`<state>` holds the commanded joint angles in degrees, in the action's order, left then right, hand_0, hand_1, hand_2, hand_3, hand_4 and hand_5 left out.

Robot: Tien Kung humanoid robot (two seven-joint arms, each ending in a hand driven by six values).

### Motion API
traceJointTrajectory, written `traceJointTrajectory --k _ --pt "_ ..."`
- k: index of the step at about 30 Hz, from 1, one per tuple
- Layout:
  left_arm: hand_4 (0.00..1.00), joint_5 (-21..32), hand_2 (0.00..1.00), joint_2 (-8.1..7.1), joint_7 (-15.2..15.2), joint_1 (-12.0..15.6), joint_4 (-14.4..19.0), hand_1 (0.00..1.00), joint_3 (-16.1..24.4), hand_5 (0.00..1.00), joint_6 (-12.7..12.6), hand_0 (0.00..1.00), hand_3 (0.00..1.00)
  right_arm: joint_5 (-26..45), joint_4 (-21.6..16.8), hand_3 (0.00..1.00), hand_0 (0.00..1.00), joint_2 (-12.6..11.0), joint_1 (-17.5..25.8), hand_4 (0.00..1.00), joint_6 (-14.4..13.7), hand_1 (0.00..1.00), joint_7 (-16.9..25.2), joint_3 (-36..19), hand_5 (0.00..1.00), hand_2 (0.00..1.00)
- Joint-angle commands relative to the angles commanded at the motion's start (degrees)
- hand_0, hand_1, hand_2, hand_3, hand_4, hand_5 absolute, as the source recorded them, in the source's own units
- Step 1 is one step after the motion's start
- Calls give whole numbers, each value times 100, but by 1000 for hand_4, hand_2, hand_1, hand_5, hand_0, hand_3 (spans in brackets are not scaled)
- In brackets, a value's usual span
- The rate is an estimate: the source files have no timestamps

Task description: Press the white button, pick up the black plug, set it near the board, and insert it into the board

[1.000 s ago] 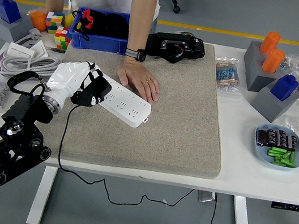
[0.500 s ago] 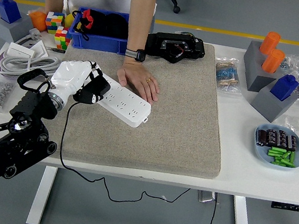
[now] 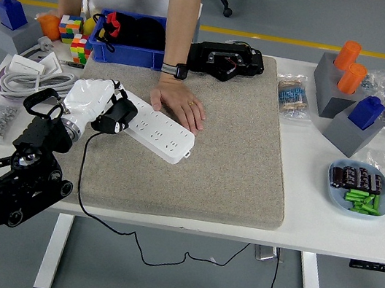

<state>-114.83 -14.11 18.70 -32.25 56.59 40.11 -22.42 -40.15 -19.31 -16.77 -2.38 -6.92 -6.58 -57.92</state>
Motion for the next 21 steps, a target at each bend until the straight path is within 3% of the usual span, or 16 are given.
traceJointTrajectory --k 21 --pt "585 -84 316 -56 151 32 39 320 15 2 69 232 464 -2 3 596 701 7 8 633 0 621 3 -37 344 627"
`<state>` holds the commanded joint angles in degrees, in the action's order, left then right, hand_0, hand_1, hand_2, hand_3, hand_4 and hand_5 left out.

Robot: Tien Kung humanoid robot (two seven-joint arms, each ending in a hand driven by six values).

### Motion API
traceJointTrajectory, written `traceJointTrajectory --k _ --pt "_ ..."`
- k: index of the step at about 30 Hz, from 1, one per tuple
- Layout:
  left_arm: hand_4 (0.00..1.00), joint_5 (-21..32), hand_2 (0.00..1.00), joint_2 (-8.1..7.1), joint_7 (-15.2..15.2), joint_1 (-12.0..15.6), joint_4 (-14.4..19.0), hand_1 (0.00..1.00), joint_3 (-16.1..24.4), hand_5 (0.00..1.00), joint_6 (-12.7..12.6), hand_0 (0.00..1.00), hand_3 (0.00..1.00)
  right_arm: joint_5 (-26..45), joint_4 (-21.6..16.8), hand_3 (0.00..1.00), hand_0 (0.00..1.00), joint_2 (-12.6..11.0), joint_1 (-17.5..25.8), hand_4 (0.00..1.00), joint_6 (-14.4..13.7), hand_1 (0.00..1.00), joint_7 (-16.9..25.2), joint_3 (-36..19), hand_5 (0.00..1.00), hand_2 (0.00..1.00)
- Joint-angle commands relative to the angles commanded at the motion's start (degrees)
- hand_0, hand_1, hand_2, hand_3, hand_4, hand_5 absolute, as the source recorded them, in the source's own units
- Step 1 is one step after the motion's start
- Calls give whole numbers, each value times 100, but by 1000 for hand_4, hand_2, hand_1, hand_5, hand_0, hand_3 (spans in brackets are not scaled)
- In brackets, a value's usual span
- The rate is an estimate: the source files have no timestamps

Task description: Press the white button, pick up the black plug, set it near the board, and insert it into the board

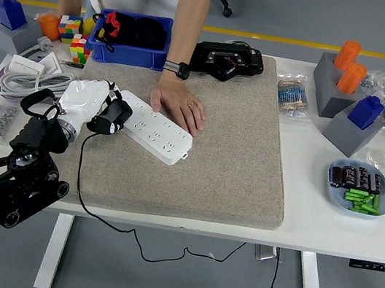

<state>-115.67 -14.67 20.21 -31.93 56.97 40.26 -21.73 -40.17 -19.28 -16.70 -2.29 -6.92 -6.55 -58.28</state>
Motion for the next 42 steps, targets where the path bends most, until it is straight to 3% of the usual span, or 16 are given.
traceJointTrajectory --k 14,15,26,27,33,34,38,39,42 --pt "616 96 323 22 54 -17 71 330 -28 2 118 239 488 4 2 596 702 11 6 633 0 621 5 -1 343 627" --pt "754 119 350 19 59 -21 73 378 -26 2 129 250 539 2 3 596 701 14 5 632 0 621 4 -9 343 627" --pt "780 256 385 16 -32 -20 99 433 -11 2 108 254 563 5 6 596 702 17 3 632 2 621 4 -19 344 627" --pt "998 256 776 15 -34 -19 100 860 -12 345 115 794 838 5 5 596 702 18 3 632 1 621 5 -20 343 628" --pt "998 313 776 17 -43 -9 91 860 -11 345 168 794 838 8 6 596 702 23 9 632 4 621 6 -16 343 628" --pt "998 360 967 19 -34 -6 92 972 -8 491 179 915 962 9 7 595 702 22 11 632 3 620 6 -14 344 627" --pt "998 482 967 24 46 -3 93 972 11 491 260 915 962 9 8 595 702 19 15 632 4 620 5 -7 344 627" --pt "998 492 998 22 53 -3 95 998 17 558 268 945 998 12 6 596 702 17 11 632 4 620 6 -4 343 627" --pt "998 497 998 16 55 -5 113 998 23 558 265 945 998 12 5 596 702 21 7 632 4 620 6 -11 343 627"
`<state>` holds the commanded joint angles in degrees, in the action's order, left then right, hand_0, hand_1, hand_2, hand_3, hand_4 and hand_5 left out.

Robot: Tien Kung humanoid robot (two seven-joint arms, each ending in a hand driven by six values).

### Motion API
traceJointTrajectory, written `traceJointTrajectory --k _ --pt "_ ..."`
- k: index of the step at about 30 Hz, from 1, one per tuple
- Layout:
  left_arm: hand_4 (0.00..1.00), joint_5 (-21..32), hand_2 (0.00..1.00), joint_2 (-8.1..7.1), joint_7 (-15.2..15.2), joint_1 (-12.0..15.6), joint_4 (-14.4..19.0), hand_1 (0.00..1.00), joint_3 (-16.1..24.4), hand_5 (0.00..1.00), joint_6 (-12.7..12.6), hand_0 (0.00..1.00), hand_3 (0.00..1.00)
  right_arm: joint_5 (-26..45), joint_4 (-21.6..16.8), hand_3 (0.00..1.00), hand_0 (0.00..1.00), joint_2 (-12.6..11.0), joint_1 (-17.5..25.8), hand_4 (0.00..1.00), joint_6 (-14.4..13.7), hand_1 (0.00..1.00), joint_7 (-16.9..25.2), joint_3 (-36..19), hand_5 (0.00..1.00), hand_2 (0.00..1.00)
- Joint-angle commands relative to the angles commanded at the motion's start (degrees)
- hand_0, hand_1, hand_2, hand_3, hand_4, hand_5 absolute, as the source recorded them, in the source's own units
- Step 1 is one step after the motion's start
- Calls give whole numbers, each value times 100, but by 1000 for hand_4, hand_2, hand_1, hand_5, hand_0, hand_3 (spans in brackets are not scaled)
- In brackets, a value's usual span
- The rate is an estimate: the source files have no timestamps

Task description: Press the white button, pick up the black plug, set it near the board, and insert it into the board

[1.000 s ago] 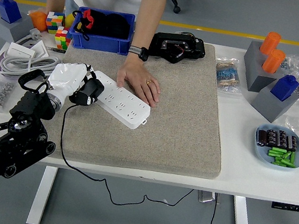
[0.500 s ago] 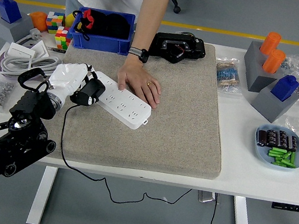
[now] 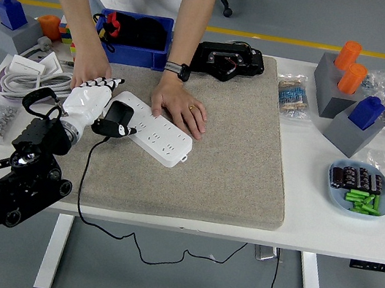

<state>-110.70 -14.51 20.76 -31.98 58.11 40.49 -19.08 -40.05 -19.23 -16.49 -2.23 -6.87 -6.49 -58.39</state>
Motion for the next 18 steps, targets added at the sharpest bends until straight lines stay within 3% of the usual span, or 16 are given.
traceJointTrajectory --k 2,3,8,9,14,18 --pt "998 0 998 -3 -25 0 19 998 6 558 -31 945 998 -1 3 596 702 3 -2 632 -1 620 0 -6 343 627" --pt "998 -2 998 -3 -43 0 32 998 11 624 -48 958 998 -1 4 596 702 3 -2 632 -1 620 0 -8 343 626" --pt "998 -69 998 -11 -213 34 180 998 73 624 -134 958 998 2 3 596 702 4 -2 632 0 620 0 -8 343 626" --pt "998 -78 998 -23 -291 44 234 998 72 824 -172 998 998 4 4 596 702 4 -4 632 1 620 -1 -3 343 627" --pt "998 -37 998 -151 -770 157 474 998 42 824 -371 998 998 -2 -1 596 702 7 -13 632 1 620 2 -15 343 627" --pt "998 -5 969 -358 -1198 330 544 998 -19 833 -469 998 942 -7 3 596 701 4 -10 633 1 621 4 -35 343 626"
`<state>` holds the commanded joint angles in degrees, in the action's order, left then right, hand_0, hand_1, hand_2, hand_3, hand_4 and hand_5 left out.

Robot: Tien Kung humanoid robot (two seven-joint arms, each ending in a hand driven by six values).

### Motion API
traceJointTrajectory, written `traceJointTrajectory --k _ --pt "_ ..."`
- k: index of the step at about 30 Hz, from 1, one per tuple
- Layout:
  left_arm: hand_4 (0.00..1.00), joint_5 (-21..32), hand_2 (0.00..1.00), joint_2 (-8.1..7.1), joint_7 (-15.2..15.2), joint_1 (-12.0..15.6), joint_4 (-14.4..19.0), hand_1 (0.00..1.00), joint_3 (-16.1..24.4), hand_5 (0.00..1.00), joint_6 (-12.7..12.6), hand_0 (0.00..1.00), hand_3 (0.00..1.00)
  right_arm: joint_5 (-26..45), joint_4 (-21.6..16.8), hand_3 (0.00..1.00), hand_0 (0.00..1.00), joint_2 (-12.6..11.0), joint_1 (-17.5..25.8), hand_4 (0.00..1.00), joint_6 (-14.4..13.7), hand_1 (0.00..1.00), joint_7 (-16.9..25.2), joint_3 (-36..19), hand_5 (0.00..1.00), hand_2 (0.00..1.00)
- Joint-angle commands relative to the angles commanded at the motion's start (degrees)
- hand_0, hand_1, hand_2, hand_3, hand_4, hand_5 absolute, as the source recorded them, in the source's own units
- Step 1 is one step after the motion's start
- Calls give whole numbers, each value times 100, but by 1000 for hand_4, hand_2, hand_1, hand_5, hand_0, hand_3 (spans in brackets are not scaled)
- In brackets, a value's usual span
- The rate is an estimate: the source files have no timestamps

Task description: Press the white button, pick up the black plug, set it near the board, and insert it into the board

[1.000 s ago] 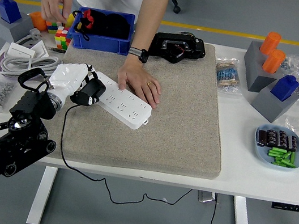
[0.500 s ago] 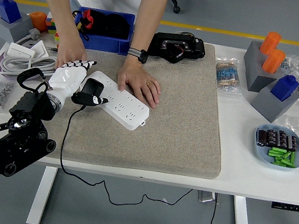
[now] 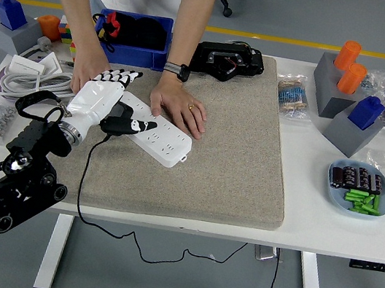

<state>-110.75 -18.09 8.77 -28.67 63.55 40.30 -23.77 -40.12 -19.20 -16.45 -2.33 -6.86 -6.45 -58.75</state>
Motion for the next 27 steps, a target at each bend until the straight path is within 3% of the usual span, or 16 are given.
traceJointTrajectory --k 3,4,9,10,21,27 --pt "998 33 969 -146 -214 130 -53 998 -25 833 3 998 942 -2 6 596 701 -5 10 633 3 621 -1 -7 343 626" --pt "949 21 954 -188 -235 168 -77 998 -22 806 21 998 925 -2 7 596 702 -8 9 633 4 620 -2 -6 343 626" --pt "949 -23 954 -307 -262 293 -193 998 -18 806 59 998 925 1 -1 596 702 -11 2 633 6 620 1 -16 343 626" --pt "909 -39 966 -324 -267 317 -205 998 -15 773 56 998 938 0 -1 595 701 -11 -3 632 5 620 1 -17 344 626" --pt "897 -93 965 -422 -219 408 -162 998 -61 757 67 998 937 13 -5 595 702 -24 -23 632 -2 620 0 27 343 626" --pt "894 -46 961 -401 -252 396 -149 998 -57 749 46 998 934 20 -2 596 701 -34 -15 633 0 620 -4 65 342 626"
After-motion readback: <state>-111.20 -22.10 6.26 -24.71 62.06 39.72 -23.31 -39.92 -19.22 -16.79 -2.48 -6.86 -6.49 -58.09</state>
